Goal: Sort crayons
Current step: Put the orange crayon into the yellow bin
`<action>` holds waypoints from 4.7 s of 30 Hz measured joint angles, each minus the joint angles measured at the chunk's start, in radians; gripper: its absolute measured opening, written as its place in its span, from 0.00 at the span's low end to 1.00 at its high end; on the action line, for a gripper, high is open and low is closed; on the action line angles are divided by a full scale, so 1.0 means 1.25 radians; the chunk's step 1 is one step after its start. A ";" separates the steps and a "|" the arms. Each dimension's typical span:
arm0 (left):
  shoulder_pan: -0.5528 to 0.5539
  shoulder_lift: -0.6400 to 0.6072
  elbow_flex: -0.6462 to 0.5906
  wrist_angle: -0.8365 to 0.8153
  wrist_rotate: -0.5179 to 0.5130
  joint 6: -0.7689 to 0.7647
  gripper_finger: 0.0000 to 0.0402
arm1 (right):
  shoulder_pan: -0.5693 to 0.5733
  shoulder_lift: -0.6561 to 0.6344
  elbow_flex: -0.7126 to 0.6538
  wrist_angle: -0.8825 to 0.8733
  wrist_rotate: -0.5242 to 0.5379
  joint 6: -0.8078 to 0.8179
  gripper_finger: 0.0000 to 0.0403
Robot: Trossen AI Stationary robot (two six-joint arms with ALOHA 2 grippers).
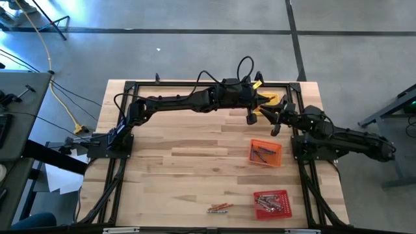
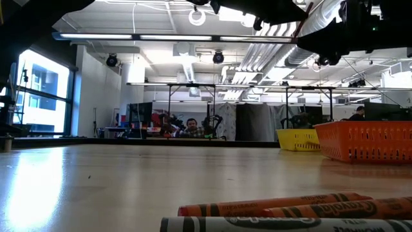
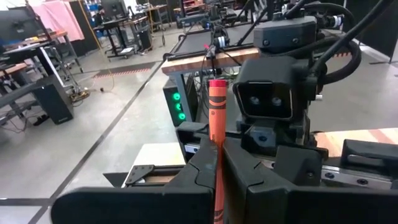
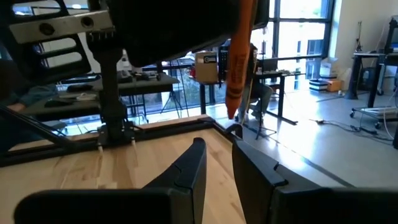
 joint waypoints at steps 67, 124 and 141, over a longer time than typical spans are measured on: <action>-0.011 0.027 0.000 -0.002 -0.006 -0.029 0.00 | 0.000 0.058 0.000 0.118 0.074 0.026 0.01; -0.201 0.023 0.000 -0.310 -0.341 -0.049 0.33 | -0.378 0.698 0.266 -0.374 0.066 0.027 0.15; -0.227 -0.022 0.000 -0.787 -0.388 -0.297 0.33 | -0.343 0.450 0.266 -0.496 -0.216 0.078 0.22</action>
